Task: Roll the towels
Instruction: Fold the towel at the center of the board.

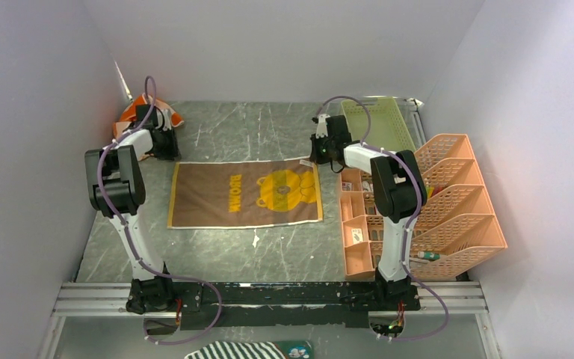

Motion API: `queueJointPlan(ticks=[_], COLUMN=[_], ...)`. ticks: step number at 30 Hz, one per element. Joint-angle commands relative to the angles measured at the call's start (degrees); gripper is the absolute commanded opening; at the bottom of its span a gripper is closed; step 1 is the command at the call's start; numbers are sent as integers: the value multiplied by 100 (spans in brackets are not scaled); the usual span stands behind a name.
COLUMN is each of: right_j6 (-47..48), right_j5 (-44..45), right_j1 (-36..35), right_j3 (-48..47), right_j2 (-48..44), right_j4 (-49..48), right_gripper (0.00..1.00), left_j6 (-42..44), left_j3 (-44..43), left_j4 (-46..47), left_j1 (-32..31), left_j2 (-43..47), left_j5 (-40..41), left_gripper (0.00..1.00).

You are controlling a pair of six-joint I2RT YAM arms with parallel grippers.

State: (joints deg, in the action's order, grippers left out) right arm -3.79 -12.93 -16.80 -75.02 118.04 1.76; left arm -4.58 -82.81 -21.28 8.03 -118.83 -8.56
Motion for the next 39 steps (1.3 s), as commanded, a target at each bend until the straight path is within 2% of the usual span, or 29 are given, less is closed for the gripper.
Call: queueJointPlan(ticks=[1,4,7,12,14,19,26,28,31,33,39], right_j6=[81,64,50,36,27,19,70,82,114,132,123], right_j5=[-67,-125,-187,-210,-236,-281,-195,-161,-119,-113,-96], right_j1=[123,139,150,150,159,159,159,166,163,178,251], right_j3=[-180,-188,-188,-115,-94,-62,-14,-12,9,30,-40], right_j2=[13,-39,-64,-162,-196,-199,-519,-580,-653,-692,-623], right_j4=[96,114,131,125,123,131,192,208,230,229,223], right_gripper=[0,0,0,0,0,0,0,0,0,0,0], left_j6=[51,-4,-161,-153,-170,-128,-27,-41,-109,-118,-78], left_j3=[264,396,524,807,927,890,529,434,354,271,-180], left_j4=[-140,-131,-55,-74,-94,-196,-483,-534,-518,-534,-311], left_j1=[-33,42,275,331,331,250,-243,-372,-433,-430,-434], left_j2=[163,403,536,662,689,590,183,-6,-188,-272,-18], left_j5=[28,-201,-870,-1039,-985,-700,444,809,950,891,630], left_gripper=[47,55,58,52,46,46,45,39,25,9,7])
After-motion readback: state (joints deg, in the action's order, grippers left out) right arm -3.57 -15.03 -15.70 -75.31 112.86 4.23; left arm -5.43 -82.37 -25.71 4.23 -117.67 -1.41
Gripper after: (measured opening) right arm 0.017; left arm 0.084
